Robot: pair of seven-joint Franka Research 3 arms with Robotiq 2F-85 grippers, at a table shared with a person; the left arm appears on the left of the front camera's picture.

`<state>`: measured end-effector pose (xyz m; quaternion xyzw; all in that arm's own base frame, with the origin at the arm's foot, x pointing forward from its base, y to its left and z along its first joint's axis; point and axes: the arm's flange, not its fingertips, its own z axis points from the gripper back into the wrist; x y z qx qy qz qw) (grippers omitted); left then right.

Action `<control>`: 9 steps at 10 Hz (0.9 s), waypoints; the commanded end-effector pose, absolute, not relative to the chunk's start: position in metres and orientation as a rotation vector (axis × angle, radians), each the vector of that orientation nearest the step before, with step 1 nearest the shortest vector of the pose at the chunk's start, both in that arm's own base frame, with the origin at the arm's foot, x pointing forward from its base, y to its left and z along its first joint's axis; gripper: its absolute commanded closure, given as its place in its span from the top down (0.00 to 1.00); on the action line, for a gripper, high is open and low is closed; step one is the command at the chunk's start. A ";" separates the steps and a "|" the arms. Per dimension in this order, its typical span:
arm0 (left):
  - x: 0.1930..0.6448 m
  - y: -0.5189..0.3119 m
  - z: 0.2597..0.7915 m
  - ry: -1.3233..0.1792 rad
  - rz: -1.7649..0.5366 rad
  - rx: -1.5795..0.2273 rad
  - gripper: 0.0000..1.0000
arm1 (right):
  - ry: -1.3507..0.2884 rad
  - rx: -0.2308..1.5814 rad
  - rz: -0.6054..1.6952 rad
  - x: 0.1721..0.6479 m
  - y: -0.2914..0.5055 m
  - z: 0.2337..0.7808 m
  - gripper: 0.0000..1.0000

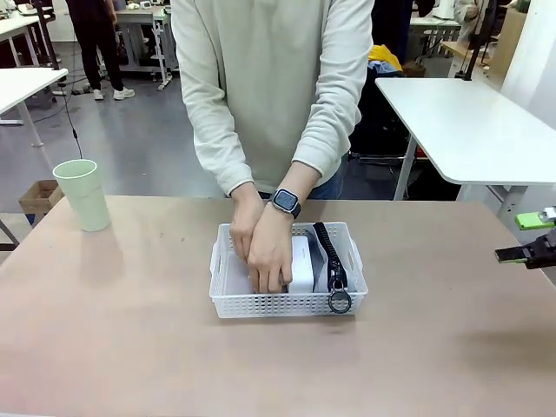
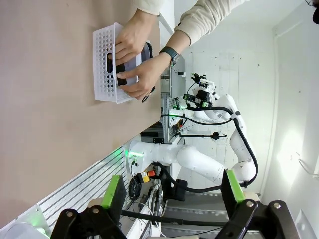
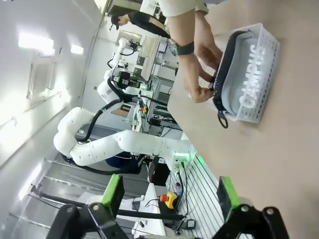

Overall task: Efficiently arrange items inside the basket to fit them all.
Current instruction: Pick up the Stapler and place it inside the Organizing basket, then pick up the Reusable plastic cup and place it inside the Organizing basket.

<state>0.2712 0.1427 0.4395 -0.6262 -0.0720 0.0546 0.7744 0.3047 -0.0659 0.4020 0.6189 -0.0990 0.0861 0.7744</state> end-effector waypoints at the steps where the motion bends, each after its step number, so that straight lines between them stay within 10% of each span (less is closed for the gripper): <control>1: 0.269 0.143 0.443 -0.149 0.116 -1.364 1.00 | -0.215 1.359 0.150 0.302 -0.071 0.405 1.00; 9: 0.269 0.143 0.443 -0.149 0.116 -1.364 1.00 | -0.215 1.359 0.150 0.302 -0.071 0.405 1.00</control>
